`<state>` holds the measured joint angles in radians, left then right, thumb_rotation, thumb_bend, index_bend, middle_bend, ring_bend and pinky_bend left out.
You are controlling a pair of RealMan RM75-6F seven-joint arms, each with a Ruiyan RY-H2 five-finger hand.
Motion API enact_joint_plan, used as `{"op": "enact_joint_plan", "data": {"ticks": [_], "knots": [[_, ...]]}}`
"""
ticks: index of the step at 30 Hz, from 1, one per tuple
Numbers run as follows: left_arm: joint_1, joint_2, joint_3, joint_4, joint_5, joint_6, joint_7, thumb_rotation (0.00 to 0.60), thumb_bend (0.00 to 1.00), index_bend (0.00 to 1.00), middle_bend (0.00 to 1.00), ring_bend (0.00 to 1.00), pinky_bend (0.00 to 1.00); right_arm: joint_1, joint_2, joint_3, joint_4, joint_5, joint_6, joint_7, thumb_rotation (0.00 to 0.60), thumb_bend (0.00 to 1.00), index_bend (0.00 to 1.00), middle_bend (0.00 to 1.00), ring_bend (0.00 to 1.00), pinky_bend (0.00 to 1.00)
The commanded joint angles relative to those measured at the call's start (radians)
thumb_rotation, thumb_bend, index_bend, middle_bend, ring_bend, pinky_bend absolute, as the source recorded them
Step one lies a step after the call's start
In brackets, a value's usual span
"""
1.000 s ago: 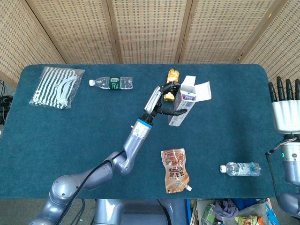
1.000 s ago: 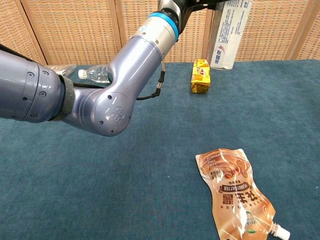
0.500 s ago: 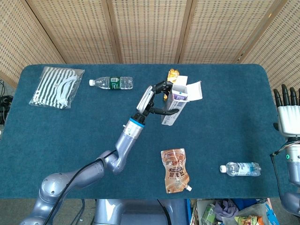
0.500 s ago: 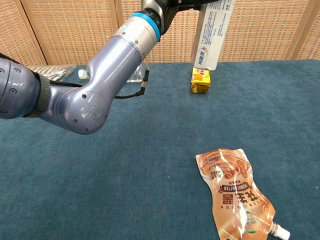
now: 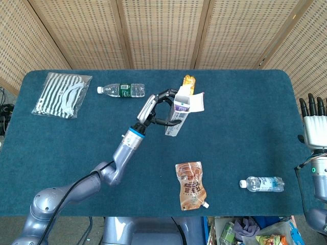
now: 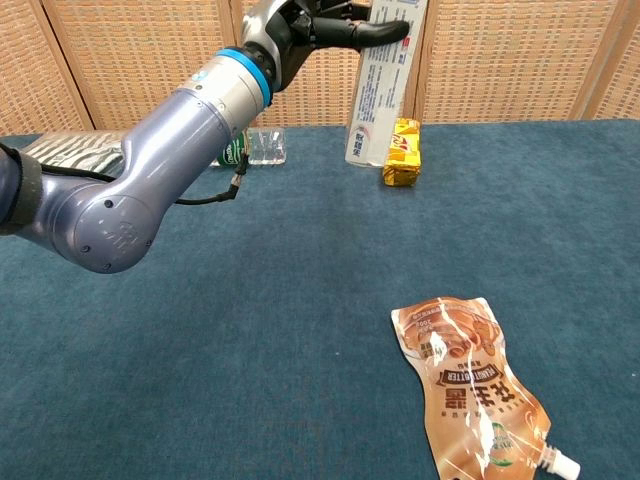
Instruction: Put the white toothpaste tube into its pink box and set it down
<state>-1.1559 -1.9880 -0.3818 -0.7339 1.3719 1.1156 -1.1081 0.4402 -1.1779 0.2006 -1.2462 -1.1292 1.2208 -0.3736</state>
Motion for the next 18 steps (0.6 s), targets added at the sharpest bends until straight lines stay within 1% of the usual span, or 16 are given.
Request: {"op": "enact_joint_plan", "data": {"ticks": [1,4,8,10,15,18], "knots": [[0.014,0.005,0.048,0.046,0.036,-0.006,0.023,0.6,0.23,0.46,0.31,0.31,0.45,0.001,-0.006,0.001,0.009,-0.001,-0.006,0.005,0.6,0.0,0.0,0.0,0.03,0.0],[0.032,0.0,0.099,0.112,0.076,0.008,0.04,0.6,0.23,0.46,0.3,0.31,0.44,0.001,-0.016,0.002,0.023,-0.002,-0.013,0.013,0.6,0.0,0.0,0.0,0.03,0.0],[0.052,-0.007,0.149,0.18,0.107,0.003,0.038,0.6,0.23,0.4,0.24,0.23,0.37,0.003,-0.027,0.003,0.04,-0.002,-0.024,0.02,0.6,0.0,0.0,0.0,0.03,0.0],[0.063,-0.002,0.19,0.212,0.13,-0.023,0.048,0.6,0.23,0.37,0.22,0.22,0.36,0.004,-0.033,0.002,0.049,-0.002,-0.031,0.023,0.6,0.0,0.0,0.0,0.03,0.0],[0.085,-0.005,0.268,0.284,0.181,-0.049,0.057,0.6,0.23,0.37,0.21,0.21,0.36,0.008,-0.049,0.004,0.073,-0.004,-0.045,0.034,0.6,0.0,0.0,0.0,0.03,0.0],[0.099,-0.01,0.305,0.312,0.204,-0.06,0.054,0.6,0.23,0.35,0.2,0.19,0.34,0.011,-0.058,0.005,0.085,-0.004,-0.054,0.038,0.6,0.0,0.0,0.0,0.03,0.0]]}}
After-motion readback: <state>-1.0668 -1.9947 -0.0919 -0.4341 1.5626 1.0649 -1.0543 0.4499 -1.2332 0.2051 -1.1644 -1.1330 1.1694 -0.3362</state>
